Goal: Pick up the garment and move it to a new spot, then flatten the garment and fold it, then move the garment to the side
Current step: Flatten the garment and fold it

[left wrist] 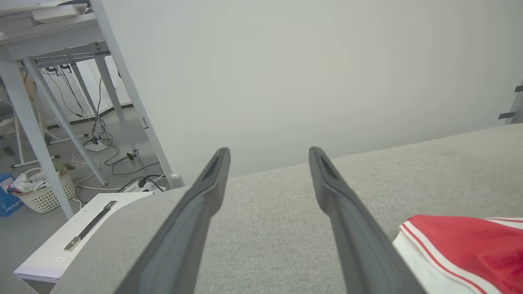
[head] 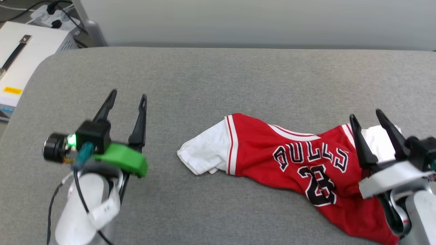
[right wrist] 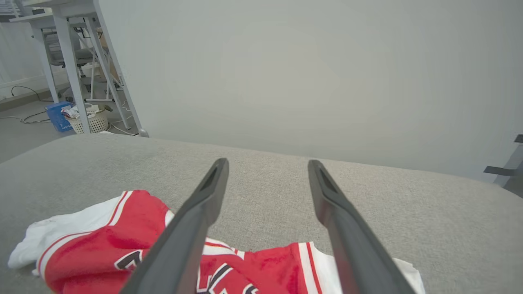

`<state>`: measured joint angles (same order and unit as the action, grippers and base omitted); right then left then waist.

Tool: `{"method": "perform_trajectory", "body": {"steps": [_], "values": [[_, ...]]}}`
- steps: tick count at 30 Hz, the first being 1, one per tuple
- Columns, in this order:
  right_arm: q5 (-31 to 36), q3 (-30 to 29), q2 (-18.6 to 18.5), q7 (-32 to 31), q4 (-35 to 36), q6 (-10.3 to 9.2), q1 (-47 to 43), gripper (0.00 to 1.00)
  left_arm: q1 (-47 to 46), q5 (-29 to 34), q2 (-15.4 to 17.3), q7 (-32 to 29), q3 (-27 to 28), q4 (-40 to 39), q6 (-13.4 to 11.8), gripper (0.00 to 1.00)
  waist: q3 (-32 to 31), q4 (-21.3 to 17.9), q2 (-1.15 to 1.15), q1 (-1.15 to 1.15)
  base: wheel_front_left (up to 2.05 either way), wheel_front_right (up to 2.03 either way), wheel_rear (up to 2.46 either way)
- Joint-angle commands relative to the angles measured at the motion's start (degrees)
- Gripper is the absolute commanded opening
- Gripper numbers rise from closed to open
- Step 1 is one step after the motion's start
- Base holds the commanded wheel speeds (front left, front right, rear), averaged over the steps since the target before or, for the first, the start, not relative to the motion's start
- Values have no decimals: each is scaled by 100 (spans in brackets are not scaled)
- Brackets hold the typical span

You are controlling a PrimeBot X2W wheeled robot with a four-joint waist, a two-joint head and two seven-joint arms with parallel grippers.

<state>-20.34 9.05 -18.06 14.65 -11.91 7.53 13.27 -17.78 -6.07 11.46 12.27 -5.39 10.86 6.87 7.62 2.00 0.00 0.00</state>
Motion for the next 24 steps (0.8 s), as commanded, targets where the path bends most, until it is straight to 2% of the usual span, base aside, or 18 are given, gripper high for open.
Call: {"method": "perform_trajectory", "body": {"steps": [1, 4, 11, 15, 20, 24], "values": [[179, -194, 116, 33, 164, -4, -234, 100, -375, -169, 122, -175, -169, 87, 41, 100, -48, -127, 0, 0, 0, 0, 0], [370, -488, 328, 25, 416, -4, -614, 100, -946, -785, 376, -836, -780, 238, 57, 100, -16, -211, 0, 0, 0, 0, 0], [675, -833, 590, -125, 914, -4, -954, 100, -2246, -2804, 1372, -3217, -2456, 345, 60, 100, 194, -440, 0, 0, 0, 0, 0], [765, -831, 655, -198, 1084, -4, -892, 100, -2763, -3724, 1758, -4517, -3276, 370, 60, 100, 389, -563, 0, 0, 0, 0, 0], [805, -753, 675, -202, 1143, -4, -695, 100, -3159, -4266, 2106, -5385, -4137, 533, 61, 100, 655, -728, 0, 0, 0, 0, 0], [811, -719, 689, -170, 1104, -4, -553, 100, -3218, -4463, 2248, -5563, -4655, 814, 61, 100, 841, -850, 0, 0, 0, 0, 0]]}}
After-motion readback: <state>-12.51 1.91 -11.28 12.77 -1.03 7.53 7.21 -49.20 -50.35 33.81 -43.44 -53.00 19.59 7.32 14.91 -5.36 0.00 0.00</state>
